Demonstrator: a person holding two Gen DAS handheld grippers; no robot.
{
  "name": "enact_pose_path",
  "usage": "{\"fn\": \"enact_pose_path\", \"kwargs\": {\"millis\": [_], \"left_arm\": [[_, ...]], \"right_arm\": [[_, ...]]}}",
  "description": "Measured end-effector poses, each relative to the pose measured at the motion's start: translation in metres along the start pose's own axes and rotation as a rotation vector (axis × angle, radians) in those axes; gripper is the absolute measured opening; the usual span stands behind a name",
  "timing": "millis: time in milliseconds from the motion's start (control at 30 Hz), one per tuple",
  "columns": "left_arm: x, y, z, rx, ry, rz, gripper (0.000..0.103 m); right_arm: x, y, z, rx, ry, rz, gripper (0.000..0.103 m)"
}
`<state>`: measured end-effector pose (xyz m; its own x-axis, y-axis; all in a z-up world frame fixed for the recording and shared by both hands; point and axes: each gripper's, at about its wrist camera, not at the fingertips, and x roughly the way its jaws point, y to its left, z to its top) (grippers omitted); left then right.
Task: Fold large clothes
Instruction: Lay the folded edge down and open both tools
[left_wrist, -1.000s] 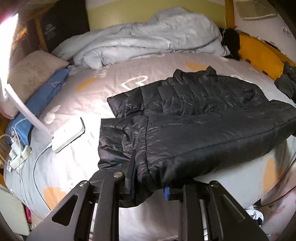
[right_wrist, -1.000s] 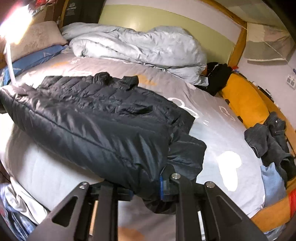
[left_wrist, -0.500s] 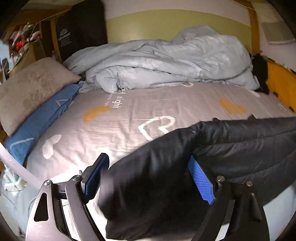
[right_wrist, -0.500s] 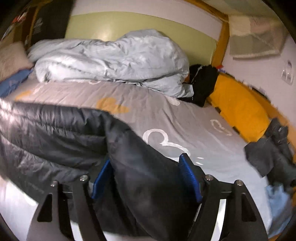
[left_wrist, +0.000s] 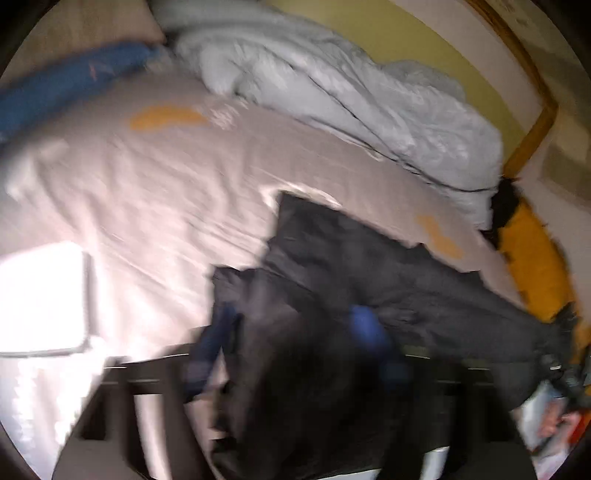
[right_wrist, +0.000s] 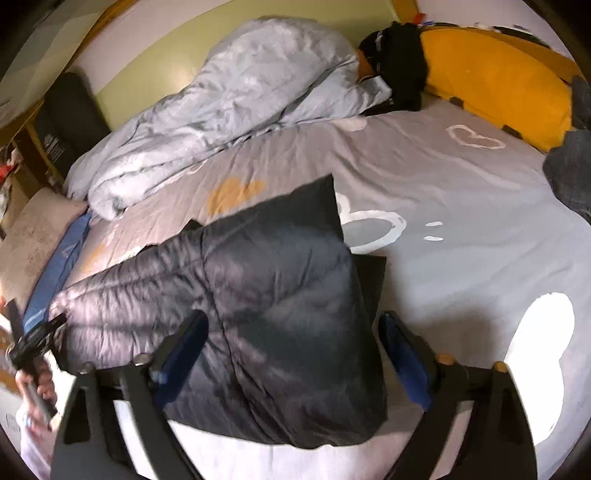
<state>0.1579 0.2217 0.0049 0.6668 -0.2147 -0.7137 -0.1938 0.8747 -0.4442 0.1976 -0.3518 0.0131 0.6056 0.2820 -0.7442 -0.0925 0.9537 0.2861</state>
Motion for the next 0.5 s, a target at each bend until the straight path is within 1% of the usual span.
{"fn": "enact_pose_path", "kwargs": {"millis": [33,67,133,200,267,367,400,467,500], "left_arm": [[0.003,0.0,-0.001,-0.001,0.004,-0.022,0.02],[0.003,-0.003,0.0,0.016,-0.015,-0.014,0.012],[-0.003,-0.014,0.001,0.066,-0.063,0.008,0.01],[-0.006,-0.026,0.003,0.117,-0.098,0.074,0.01],[-0.002,-0.035,0.005,0.152,-0.103,0.138,0.01],[0.011,-0.035,0.003,0.2,-0.098,0.183,0.011],[0.016,-0.037,0.001,0.234,-0.098,0.199,0.011],[0.021,-0.041,-0.002,0.29,-0.102,0.239,0.015],[0.02,-0.043,-0.002,0.298,-0.109,0.249,0.017]], "right_arm": [[0.0,0.0,0.0,-0.013,0.003,-0.003,0.034],[0.003,0.002,0.0,-0.035,0.003,-0.015,0.012],[0.01,0.007,0.003,-0.08,-0.029,-0.053,0.009],[0.018,0.015,0.011,-0.126,-0.085,-0.092,0.007],[0.03,0.018,0.022,-0.149,-0.107,-0.118,0.007],[0.05,0.019,0.026,-0.138,-0.078,-0.15,0.007],[0.056,0.019,0.026,-0.134,-0.066,-0.16,0.007],[0.06,0.021,0.026,-0.149,-0.06,-0.179,0.007],[0.06,0.022,0.025,-0.162,-0.061,-0.19,0.007]]}}
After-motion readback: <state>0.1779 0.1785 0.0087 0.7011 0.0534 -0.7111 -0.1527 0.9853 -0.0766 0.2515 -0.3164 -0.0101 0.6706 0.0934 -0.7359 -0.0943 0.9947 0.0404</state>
